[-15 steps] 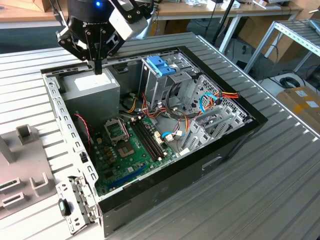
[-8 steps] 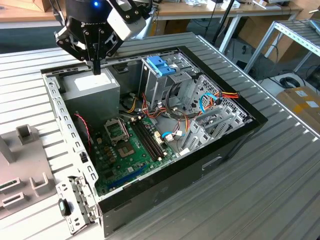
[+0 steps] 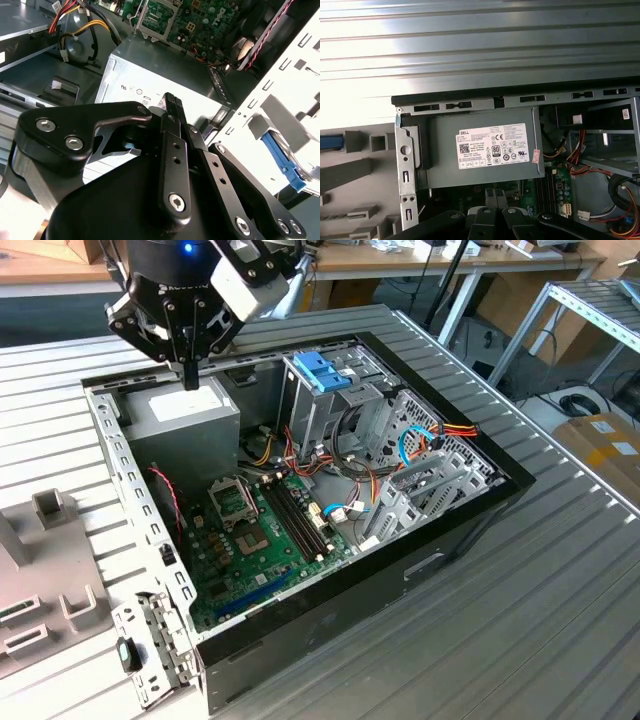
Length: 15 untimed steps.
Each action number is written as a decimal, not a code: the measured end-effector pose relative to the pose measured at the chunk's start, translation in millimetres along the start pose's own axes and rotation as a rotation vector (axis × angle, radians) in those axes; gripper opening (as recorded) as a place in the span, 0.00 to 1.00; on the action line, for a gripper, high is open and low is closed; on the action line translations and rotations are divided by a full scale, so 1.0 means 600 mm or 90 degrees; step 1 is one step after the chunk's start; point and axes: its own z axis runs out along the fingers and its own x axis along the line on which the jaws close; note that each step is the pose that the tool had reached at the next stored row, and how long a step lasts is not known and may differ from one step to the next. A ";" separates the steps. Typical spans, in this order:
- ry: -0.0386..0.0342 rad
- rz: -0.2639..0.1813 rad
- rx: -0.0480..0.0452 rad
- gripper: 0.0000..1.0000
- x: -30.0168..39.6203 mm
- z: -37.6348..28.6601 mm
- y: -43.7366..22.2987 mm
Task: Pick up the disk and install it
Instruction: 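Reach for the disk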
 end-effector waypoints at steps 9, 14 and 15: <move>0.0000 0.000 0.0000 0.11 0.007 0.000 -0.001; 0.0000 0.000 0.0000 0.11 0.011 0.000 -0.001; 0.0000 0.000 0.0000 0.11 0.012 0.000 -0.001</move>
